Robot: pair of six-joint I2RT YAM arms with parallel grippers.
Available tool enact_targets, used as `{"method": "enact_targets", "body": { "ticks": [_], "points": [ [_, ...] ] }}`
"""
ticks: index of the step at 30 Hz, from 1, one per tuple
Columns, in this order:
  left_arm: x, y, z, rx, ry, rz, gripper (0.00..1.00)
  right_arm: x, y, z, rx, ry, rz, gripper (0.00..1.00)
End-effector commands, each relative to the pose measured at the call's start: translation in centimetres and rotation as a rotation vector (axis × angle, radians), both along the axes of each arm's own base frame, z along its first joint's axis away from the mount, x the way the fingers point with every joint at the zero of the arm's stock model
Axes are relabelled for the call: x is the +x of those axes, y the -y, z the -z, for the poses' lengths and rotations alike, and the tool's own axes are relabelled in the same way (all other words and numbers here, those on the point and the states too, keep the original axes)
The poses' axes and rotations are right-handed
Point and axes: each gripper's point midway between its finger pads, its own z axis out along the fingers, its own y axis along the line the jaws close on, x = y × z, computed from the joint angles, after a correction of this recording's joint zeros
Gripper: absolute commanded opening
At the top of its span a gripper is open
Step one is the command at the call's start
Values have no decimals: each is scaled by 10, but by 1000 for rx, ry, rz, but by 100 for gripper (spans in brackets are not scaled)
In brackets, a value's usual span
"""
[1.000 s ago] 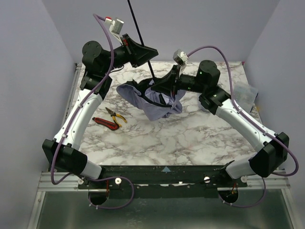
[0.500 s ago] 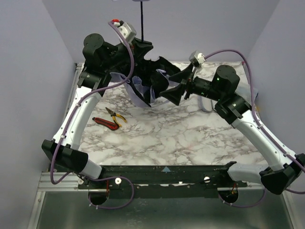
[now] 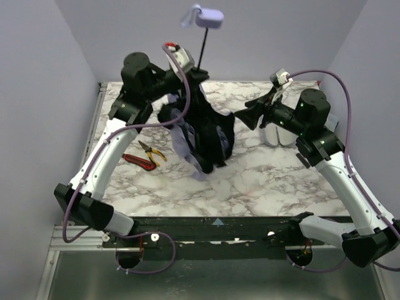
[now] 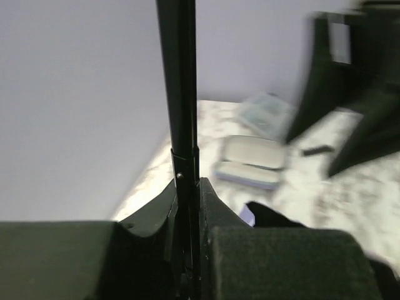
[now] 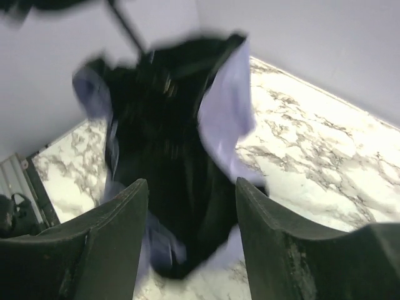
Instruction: Open the umbrella
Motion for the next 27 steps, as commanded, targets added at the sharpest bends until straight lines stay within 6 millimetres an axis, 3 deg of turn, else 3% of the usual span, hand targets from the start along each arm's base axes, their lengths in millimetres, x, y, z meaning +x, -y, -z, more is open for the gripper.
{"method": "enact_targets", "body": {
  "ticks": [1,3,5,10,15,21,27],
  "points": [
    [14,-19,-63,-33,228,-46,0,-19,-7,13,-60,8,-112,55],
    [-23,1,-53,-25,268,69,0,-21,-12,17,-76,8,-160,50],
    [-42,9,-48,-52,245,128,0,-21,-17,18,-74,9,-193,47],
    [-37,9,-47,-103,145,119,0,-27,-31,9,-45,23,-297,43],
    [-50,14,-53,-155,67,185,0,-27,-46,22,-44,-18,-368,38],
    [-60,14,-66,-191,32,225,0,-40,-59,74,-169,-71,-456,51],
    [-69,5,-73,-203,-8,254,0,-49,-41,125,-363,-105,-504,70]
  ]
}}
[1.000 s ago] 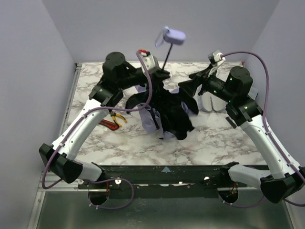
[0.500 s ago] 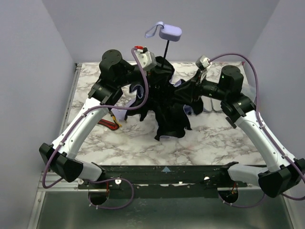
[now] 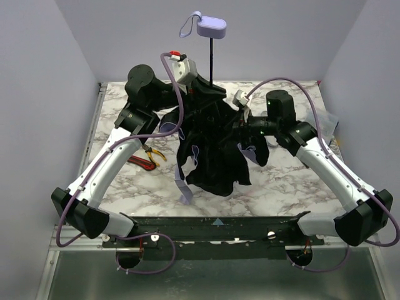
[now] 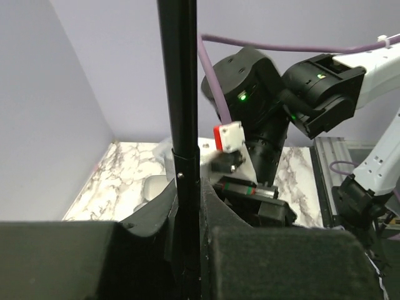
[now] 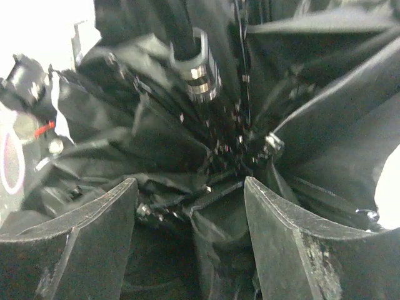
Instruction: Open the umbrella
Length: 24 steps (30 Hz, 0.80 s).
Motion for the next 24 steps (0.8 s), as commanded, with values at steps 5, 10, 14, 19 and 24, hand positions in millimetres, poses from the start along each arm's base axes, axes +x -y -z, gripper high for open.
{"method": "enact_targets", "body": {
  "ticks": [5,10,14,19,24],
  "points": [
    [-14,-31,-52,-97,9,34,0,-37,50,81,-347,31,-100,76],
    [-9,-37,-49,-76,-5,35,0,-61,82,99,-467,95,-119,98],
    [-11,-35,-41,-56,-22,57,0,-64,87,91,-475,115,-109,100],
    [-18,-28,-30,-28,2,80,0,-38,56,0,-239,205,6,95],
    [-24,-22,-31,-33,13,106,0,-37,28,-62,7,220,-4,69]
  ]
}}
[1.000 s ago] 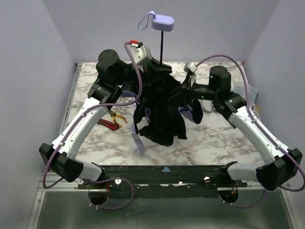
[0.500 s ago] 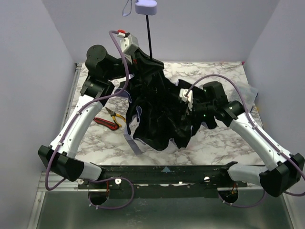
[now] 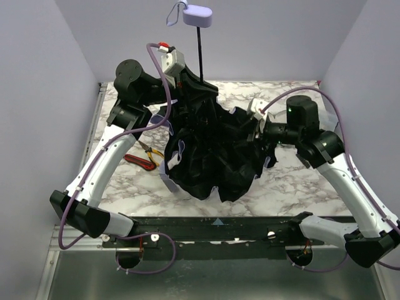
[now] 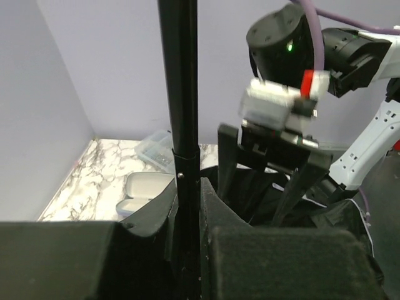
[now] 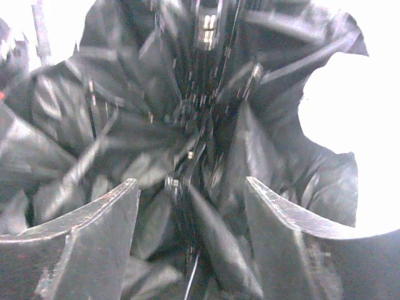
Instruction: Open the umbrella
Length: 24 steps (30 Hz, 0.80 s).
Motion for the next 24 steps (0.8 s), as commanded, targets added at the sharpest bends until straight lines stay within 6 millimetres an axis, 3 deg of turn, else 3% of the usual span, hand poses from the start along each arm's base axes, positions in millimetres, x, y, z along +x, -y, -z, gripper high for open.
{"method": "enact_targets", "body": {
  "ticks": [1,5,9,14,20,24],
  "points": [
    [-21,1,-22,-29,105,45,0,3,-25,-60,238,4,-19,66],
    [-27,3,-26,-32,102,62,0,13,-40,-65,306,-36,-30,47],
    [-31,4,-28,-39,96,77,0,26,-57,-56,325,-74,-43,32],
    [-37,5,-30,-42,84,96,0,46,-65,-36,290,-40,-2,23],
    [-53,-1,-34,-45,76,129,0,102,-31,-9,185,94,321,25],
    [-63,-4,-35,-42,66,161,0,124,-7,12,102,129,479,20]
  ]
}}
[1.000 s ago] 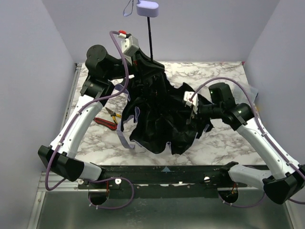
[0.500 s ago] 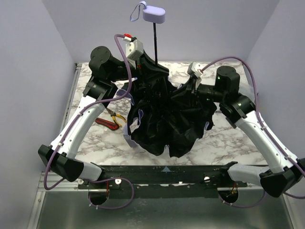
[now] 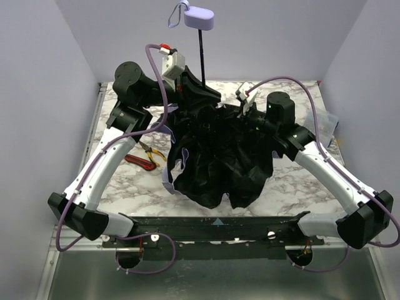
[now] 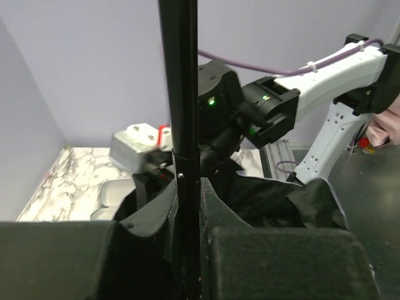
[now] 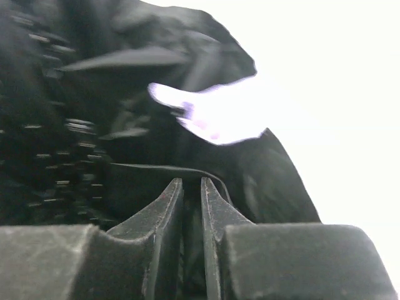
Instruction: Open the umbrella
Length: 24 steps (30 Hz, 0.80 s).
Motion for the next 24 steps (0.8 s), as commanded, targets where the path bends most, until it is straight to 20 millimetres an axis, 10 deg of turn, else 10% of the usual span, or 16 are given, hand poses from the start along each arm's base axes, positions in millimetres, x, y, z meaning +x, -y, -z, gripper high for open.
{"method": "enact_targets", "body": {
  "ticks": [1,6,15,24],
  "points": [
    [-39,-13,-32,-45,83,74,0,40,37,21,-111,66,264,18],
    [-35,-15,-35,-46,64,47,0,43,48,53,-198,12,294,22],
    [-6,-11,-26,-47,25,-50,0,-42,10,-61,93,-6,-61,39],
    [-3,-7,-29,-60,9,-54,0,-66,-21,-99,257,-56,-233,19]
  ]
}}
